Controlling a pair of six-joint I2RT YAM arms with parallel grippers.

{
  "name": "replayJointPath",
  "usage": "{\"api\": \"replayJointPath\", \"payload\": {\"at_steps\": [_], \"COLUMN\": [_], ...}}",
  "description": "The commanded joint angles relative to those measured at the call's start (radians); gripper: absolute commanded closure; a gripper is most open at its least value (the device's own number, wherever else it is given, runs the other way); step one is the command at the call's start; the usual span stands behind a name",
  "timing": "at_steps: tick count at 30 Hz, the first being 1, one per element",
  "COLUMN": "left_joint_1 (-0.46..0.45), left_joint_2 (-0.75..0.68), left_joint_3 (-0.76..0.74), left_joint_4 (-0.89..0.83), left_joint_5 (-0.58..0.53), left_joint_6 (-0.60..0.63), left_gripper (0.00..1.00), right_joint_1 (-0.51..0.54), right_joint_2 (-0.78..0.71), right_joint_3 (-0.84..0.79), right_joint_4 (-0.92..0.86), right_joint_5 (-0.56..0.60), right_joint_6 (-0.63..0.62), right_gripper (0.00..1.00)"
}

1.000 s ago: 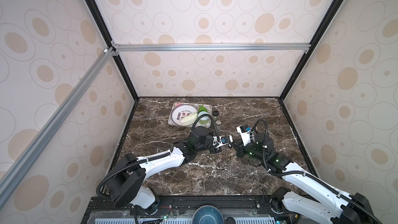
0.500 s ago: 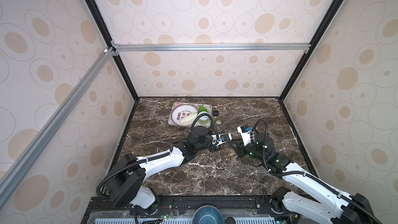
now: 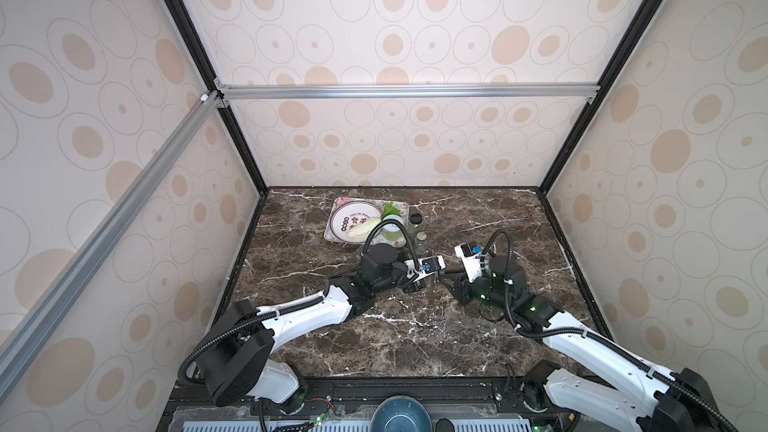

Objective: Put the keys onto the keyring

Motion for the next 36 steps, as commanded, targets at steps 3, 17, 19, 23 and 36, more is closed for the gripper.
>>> {"api": "replayJointPath", "payload": {"at_steps": [3, 17, 19, 23, 36], "left_joint_1": [-0.001, -0.001, -0.001, -0.002, -0.001], "left_joint_2": [-0.035, -0.021, -0.018, -0.017, -0.036], "left_joint_3": [0.007, 0.034, 0.037, 0.042, 0.035], "left_joint_4": [0.054, 0.066, 0.066, 0.058, 0.046], "left_joint_5": [0.059, 0.18, 0.191, 0.204, 0.184], "left_joint_6": [-0.012, -0.071, -0.074, -0.077, -0.067], "left_gripper": [1.0, 1.0, 1.0, 1.0, 1.0], "right_joint_1": [-0.001, 0.003, 0.006, 0.014, 0.022], "right_joint_2": [-0.001, 0.008, 0.007, 0.008, 0.008], "right_joint_3": [-0.008, -0.026, -0.03, -0.039, -0.049], "right_joint_4": [0.021, 0.067, 0.077, 0.086, 0.102], "right_joint_5": [-0.015, -0.035, -0.032, -0.007, 0.034], "right_joint_6": [0.003, -0.01, -0.013, -0.029, -0.041], "right_gripper": [0.71, 0.73, 0.74, 0.74, 1.0]}}
